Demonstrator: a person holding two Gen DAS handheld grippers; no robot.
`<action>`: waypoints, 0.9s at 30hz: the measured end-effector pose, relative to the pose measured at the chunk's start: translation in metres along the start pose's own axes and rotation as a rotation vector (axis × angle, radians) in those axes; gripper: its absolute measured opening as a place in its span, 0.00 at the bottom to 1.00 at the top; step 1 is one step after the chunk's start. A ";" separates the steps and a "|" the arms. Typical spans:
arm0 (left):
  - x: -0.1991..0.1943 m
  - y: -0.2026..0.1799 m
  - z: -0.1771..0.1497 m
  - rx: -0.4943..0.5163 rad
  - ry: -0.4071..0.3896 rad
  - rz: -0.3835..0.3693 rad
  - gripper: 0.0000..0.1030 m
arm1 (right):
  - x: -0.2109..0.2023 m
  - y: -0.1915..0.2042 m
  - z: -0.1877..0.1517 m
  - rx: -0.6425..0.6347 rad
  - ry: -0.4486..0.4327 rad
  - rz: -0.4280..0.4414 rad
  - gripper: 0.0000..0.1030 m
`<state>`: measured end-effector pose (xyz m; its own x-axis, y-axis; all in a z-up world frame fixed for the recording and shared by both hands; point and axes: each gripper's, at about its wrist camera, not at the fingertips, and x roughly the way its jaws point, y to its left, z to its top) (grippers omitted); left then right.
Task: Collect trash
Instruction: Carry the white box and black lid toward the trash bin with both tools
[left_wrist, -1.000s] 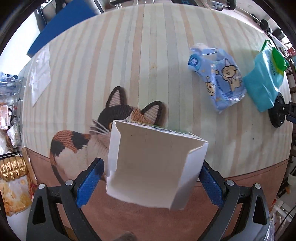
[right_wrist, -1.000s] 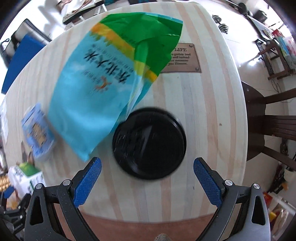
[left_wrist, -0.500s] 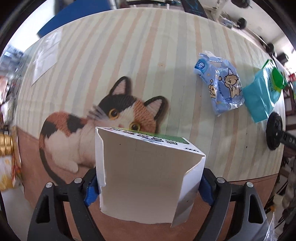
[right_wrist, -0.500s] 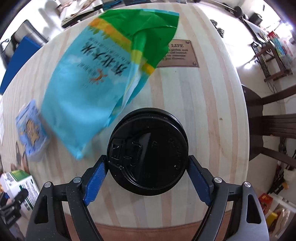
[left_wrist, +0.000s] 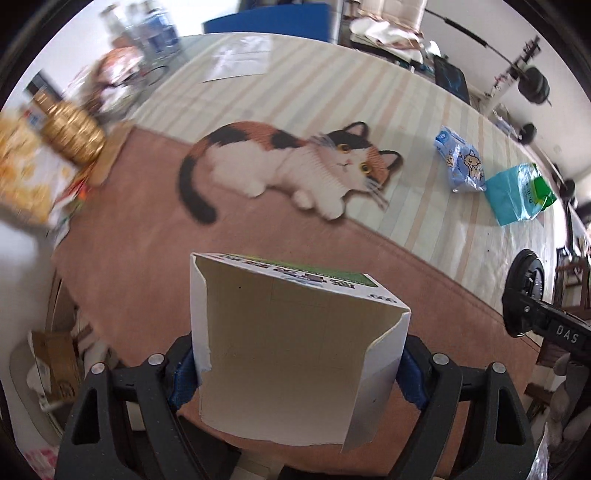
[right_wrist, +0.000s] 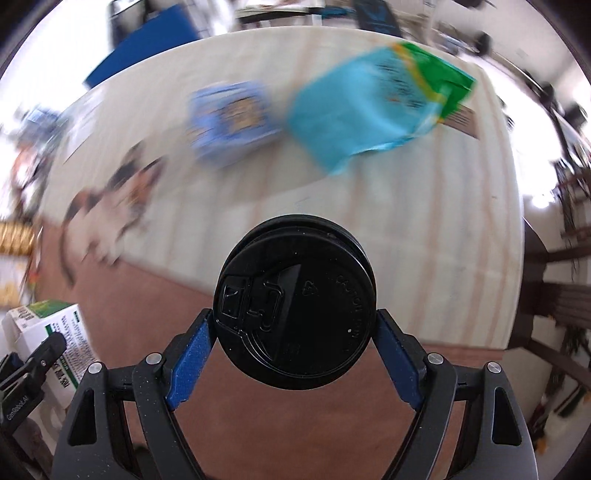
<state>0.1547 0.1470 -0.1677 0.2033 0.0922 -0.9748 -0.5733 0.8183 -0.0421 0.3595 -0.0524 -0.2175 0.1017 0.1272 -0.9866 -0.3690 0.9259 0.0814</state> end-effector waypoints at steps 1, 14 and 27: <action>-0.003 0.011 -0.007 -0.018 -0.011 -0.008 0.82 | -0.005 0.015 -0.010 -0.032 -0.005 0.011 0.83; -0.064 0.158 -0.210 -0.298 -0.084 -0.037 0.82 | -0.048 0.162 -0.219 -0.328 0.005 0.148 0.83; 0.113 0.275 -0.389 -0.663 0.191 -0.154 0.82 | 0.133 0.245 -0.400 -0.553 0.298 0.078 0.83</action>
<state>-0.2886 0.1613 -0.3748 0.2130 -0.1481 -0.9658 -0.9242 0.2900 -0.2483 -0.0874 0.0490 -0.3852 -0.1767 0.0085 -0.9842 -0.7959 0.5870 0.1480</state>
